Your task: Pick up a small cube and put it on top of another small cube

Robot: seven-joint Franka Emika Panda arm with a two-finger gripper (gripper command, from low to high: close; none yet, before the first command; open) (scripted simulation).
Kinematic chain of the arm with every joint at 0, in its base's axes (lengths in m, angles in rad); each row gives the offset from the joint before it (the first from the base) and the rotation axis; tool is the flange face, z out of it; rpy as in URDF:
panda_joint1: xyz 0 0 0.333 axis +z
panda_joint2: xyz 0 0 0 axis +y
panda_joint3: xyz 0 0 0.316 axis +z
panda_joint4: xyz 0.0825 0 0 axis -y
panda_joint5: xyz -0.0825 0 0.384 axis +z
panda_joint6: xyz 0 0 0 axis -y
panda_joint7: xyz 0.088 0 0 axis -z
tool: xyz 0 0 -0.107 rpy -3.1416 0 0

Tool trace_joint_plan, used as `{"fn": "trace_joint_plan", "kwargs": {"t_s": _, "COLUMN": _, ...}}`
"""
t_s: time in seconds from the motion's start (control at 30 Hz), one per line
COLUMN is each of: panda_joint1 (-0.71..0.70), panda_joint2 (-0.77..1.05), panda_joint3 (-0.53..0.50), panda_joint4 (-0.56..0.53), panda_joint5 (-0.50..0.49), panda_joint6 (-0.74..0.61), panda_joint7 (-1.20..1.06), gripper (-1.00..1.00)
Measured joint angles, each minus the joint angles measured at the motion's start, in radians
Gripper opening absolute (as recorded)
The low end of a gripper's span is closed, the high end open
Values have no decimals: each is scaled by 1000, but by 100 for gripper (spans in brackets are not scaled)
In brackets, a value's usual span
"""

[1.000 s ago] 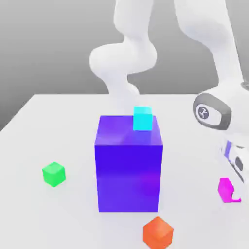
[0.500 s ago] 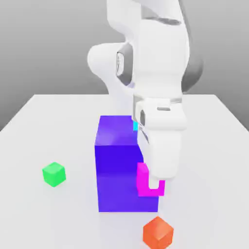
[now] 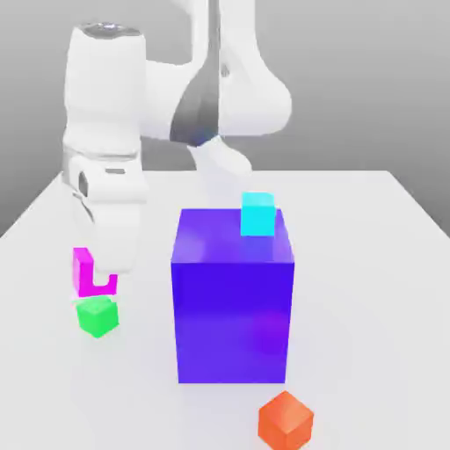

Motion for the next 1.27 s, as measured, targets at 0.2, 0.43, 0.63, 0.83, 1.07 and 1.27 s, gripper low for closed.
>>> {"fn": "trace_joint_plan", "kwargs": {"t_s": 0.2, "panda_joint1": -47, "panda_joint2": -37, "panda_joint3": -156, "panda_joint4": -81, "panda_joint5": -53, "panda_joint6": -3, "panda_joint7": -322, "gripper": -100}}
{"fn": "trace_joint_plan", "kwargs": {"t_s": 0.43, "panda_joint1": -35, "panda_joint2": -38, "panda_joint3": -308, "panda_joint4": -155, "panda_joint5": -57, "panda_joint6": 2, "panda_joint7": -628, "gripper": -100}}
{"fn": "trace_joint_plan", "kwargs": {"t_s": 0.63, "panda_joint1": 32, "panda_joint2": -10, "panda_joint3": -350, "panda_joint4": -147, "panda_joint5": 14, "panda_joint6": 24, "panda_joint7": -688, "gripper": -100}}
{"fn": "trace_joint_plan", "kwargs": {"t_s": 0.83, "panda_joint1": 110, "panda_joint2": 66, "panda_joint3": -405, "panda_joint4": -143, "panda_joint5": 102, "panda_joint6": 101, "panda_joint7": -748, "gripper": -100}}
{"fn": "trace_joint_plan", "kwargs": {"t_s": 1.07, "panda_joint1": 229, "panda_joint2": 218, "panda_joint3": -474, "panda_joint4": -155, "panda_joint5": 322, "panda_joint6": 239, "panda_joint7": -899, "gripper": -100}}
{"fn": "trace_joint_plan", "kwargs": {"t_s": 1.27, "panda_joint1": 223, "panda_joint2": 336, "panda_joint3": -382, "panda_joint4": -161, "panda_joint5": 626, "panda_joint6": 316, "panda_joint7": -1110, "gripper": 100}}
